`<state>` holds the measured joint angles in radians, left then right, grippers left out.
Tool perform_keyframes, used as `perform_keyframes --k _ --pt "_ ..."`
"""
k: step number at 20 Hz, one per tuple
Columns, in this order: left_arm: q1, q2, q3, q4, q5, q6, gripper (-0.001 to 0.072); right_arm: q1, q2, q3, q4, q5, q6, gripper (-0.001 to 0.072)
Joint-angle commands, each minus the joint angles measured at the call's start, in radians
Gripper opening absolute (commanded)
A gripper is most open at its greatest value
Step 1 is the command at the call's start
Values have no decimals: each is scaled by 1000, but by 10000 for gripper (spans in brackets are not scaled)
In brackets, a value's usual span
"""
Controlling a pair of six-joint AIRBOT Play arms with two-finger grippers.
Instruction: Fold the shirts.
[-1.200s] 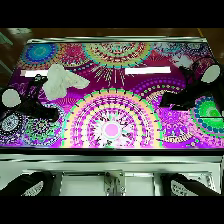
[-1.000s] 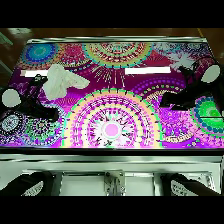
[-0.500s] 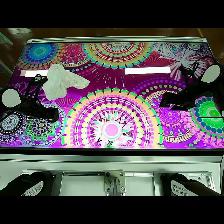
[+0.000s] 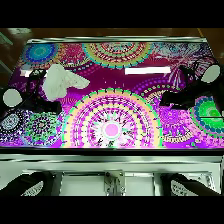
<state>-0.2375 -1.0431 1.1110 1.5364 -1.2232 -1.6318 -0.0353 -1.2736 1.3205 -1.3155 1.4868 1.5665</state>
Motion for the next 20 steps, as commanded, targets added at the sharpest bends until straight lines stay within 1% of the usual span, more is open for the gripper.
perform_keyframes --k 1,3,4,7,8,9,11,13,14,15,17,19,20 --pt "0 -21 0 -78 156 -17 596 1 0 0 -2 4 0 640" --pt "10 -66 13 -48 243 -31 610 1 0 0 -3 -25 -1 640" --pt "27 -111 46 -14 253 -39 610 1 0 0 -3 -48 -1 640" --pt "116 -341 261 61 228 -42 623 1 0 0 -2 -87 -1 640" --pt "145 -425 346 61 227 -43 668 1 0 0 -3 -93 -1 640" --pt "172 -518 445 61 216 -58 671 1 0 0 -3 -97 -1 640" --pt "216 -690 626 61 186 -119 671 1 0 0 -3 -101 -1 640" --pt "254 -830 750 60 170 -150 671 1 0 0 -3 -118 -13 639" --pt "274 -893 798 58 148 -190 671 1 0 0 -3 -131 -13 640" --pt "291 -944 831 43 133 -198 671 1 0 0 -3 -146 -12 640" --pt "315 -1009 861 11 138 -189 677 1 0 0 -2 -170 -12 640" --pt "322 -1042 868 9 143 -158 676 1 0 0 -2 -180 -11 639" --pt "323 -1051 868 9 141 -144 662 1 0 0 -2 -180 -11 639"
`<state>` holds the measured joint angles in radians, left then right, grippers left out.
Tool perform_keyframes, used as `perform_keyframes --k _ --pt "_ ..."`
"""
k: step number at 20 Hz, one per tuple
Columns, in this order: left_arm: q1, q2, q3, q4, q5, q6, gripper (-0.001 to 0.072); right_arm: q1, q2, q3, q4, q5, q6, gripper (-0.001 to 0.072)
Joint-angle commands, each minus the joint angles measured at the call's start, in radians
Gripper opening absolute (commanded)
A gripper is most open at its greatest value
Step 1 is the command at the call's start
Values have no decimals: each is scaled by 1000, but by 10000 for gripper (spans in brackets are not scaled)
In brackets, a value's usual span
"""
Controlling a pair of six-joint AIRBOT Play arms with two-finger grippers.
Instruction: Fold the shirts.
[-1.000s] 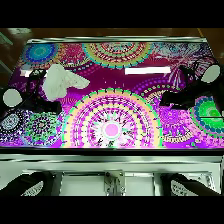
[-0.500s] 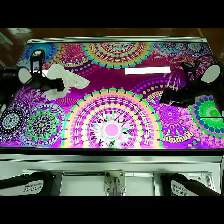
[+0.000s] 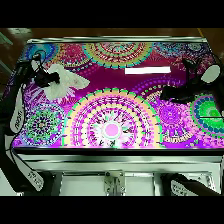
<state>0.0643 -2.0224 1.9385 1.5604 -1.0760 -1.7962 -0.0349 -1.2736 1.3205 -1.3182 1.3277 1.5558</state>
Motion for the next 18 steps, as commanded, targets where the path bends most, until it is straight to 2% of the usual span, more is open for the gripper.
perform_keyframes --k 1,2,3,6,9,11,14,18 --pt "23 -77 40 -16 -8 22 578 1 0 0 1 -21 0 640" --pt "23 -75 41 -18 -13 22 240 1 0 0 1 -20 0 640" --pt "22 -65 46 -37 -26 23 45 0 0 0 1 -20 0 640" --pt "-13 24 90 -56 -26 49 44 0 0 0 -1 -22 -4 640" --pt "-106 253 106 -57 -22 217 44 0 0 5 0 -82 -95 640" --pt "-191 451 106 -57 -41 347 44 3 11 43 18 -42 -97 640" --pt "-334 743 106 -61 -12 330 44 5 94 109 58 -11 -156 640" --pt "-554 974 74 -61 -10 196 44 5 280 179 -8 -30 -173 640"
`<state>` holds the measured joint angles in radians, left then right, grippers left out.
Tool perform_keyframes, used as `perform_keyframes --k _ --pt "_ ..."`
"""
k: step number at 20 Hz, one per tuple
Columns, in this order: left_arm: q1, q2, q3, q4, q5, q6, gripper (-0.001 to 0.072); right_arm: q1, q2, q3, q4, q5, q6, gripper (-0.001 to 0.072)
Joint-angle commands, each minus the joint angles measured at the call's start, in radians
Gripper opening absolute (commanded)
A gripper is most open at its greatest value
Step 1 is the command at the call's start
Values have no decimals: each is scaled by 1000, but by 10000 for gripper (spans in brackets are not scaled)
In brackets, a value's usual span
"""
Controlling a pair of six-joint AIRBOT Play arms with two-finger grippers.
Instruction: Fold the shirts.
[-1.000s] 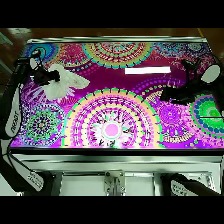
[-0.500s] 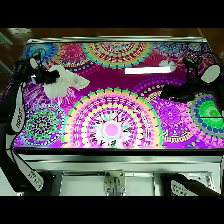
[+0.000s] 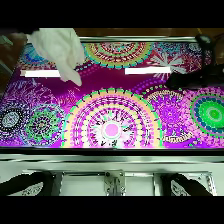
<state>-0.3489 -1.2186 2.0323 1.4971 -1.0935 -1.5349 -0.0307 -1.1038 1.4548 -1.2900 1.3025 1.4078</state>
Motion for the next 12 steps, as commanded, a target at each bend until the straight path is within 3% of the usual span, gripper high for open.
perform_keyframes --k 1,6,9,12 --pt "-192 195 -43 2 6 -94 44 0 162 44 -63 -5 -23 640" --pt "-395 182 -285 3 -61 -140 44 0 300 44 -148 227 -6 640" --pt "-497 139 -575 2 55 -212 44 0 301 17 -155 367 48 640" --pt "-578 68 -830 2 234 -367 44 1 301 -95 -120 334 63 640"
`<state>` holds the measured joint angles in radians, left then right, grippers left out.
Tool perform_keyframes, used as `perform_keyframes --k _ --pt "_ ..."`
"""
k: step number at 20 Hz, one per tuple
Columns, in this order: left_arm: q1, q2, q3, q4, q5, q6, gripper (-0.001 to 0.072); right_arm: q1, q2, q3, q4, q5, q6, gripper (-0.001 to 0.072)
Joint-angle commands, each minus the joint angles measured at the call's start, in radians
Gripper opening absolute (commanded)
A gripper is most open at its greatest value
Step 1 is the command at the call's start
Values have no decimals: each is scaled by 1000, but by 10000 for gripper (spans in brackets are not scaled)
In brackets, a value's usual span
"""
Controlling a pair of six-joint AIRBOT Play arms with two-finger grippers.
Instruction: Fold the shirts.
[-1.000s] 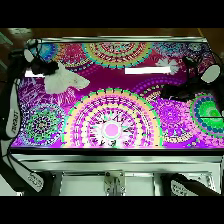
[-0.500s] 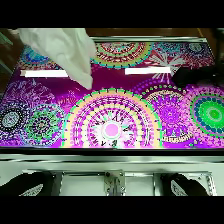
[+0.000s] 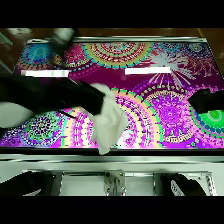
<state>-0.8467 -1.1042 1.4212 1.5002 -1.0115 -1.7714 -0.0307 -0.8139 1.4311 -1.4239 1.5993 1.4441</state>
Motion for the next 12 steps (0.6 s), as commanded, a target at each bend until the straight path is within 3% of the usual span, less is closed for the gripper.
perform_keyframes --k 1,2,3,4,5,7,10,12 --pt "-90 -76 -253 -14 203 -174 44 1 11 -128 26 4 26 640" --pt "-90 -112 -258 -61 235 -183 47 1 11 -182 31 -34 26 640" --pt "-84 -143 -251 -110 254 -182 132 1 11 -242 31 -81 34 640" --pt "-75 -170 -240 -148 261 -183 467 0 10 -292 24 -135 62 640" --pt "-58 -188 -223 -179 244 -182 705 0 8 -332 13 -192 101 641" --pt "19 -193 -173 -198 89 -134 720 0 -14 -350 8 -256 115 641" --pt "206 -155 -98 -199 -239 39 720 0 -49 -350 -40 -288 117 641" --pt "350 -93 -119 -200 -348 87 720 0 -96 -350 -118 -261 119 641"
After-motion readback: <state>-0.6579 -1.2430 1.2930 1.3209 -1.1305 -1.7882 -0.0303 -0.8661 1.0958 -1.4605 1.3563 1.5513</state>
